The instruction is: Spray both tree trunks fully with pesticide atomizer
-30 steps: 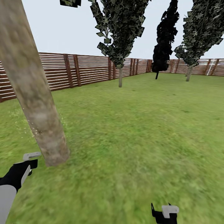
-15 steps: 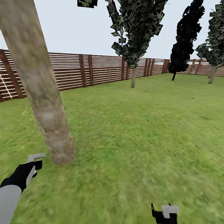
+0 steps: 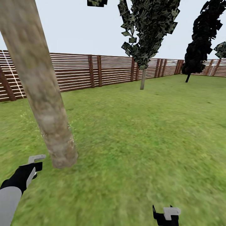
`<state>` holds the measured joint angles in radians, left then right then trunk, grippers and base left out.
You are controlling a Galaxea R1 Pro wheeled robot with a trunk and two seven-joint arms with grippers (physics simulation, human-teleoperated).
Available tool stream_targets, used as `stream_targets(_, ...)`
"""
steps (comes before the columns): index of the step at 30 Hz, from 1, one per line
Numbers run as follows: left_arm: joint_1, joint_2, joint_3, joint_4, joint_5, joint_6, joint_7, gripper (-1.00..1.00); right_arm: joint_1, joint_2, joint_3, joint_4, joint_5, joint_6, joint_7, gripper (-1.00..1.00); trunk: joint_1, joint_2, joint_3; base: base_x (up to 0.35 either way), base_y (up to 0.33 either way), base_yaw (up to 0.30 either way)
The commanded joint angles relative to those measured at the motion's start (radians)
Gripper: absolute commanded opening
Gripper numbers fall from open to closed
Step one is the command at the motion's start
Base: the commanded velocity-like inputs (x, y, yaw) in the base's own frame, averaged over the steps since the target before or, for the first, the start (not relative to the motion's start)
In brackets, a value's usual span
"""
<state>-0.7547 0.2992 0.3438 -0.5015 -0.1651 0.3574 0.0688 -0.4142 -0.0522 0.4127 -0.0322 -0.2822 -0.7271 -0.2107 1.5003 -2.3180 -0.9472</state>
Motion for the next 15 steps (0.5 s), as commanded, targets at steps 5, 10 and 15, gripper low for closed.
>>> stream_targets(5,0.000,0.000,0.000,0.000,-0.001,0.000,0.000,-1.00,0.000,0.000,0.000,0.000,0.000,0.000,0.001,1.00,0.000,0.000,0.000,0.185,-0.218,0.000)
stream_targets(10,0.000,0.000,0.000,-0.001,-0.001,0.000,-0.001,-1.00,0.000,0.000,0.000,0.000,0.000,0.000,0.001,1.00,0.000,0.000,0.000,0.153,-0.237,0.000)
stream_targets(15,0.000,0.000,0.000,-0.002,-0.001,0.000,-0.001,-1.00,0.000,0.000,0.000,0.000,0.000,0.000,0.001,1.00,0.000,0.000,0.000,0.089,-0.265,0.084)
